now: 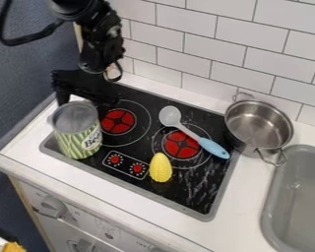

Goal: Move the can in the lower left side of the burner

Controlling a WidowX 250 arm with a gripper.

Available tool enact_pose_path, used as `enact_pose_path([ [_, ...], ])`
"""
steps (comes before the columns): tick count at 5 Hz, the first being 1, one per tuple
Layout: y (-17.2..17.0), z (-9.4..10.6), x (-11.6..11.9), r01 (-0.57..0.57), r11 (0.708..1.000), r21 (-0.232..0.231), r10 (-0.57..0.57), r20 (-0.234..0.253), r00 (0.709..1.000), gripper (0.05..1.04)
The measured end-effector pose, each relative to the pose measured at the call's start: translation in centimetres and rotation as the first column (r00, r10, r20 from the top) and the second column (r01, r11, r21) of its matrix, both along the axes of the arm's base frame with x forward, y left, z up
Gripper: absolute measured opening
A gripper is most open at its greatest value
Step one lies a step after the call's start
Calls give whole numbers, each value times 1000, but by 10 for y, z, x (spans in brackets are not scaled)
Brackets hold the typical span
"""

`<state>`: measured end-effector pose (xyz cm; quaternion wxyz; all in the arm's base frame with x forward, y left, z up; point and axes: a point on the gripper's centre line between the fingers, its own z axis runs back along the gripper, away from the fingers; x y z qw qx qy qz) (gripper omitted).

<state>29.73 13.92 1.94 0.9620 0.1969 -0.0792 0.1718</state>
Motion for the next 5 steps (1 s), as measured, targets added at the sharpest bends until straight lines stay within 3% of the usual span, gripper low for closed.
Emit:
enact_pose_path([
  [1,-4,4,-5,30,999,-18,-29,15,999,1000],
  [2,-5,13,7,-11,998,-59,15,62,998,1000],
  [3,-11,32,34,-50,989,-140,71,150,986,1000],
  [4,-20,44,48,-54,976,-212,96,193,977,1000],
  [5,-30,69,58,-24,962,-273,103,279,955,1000],
])
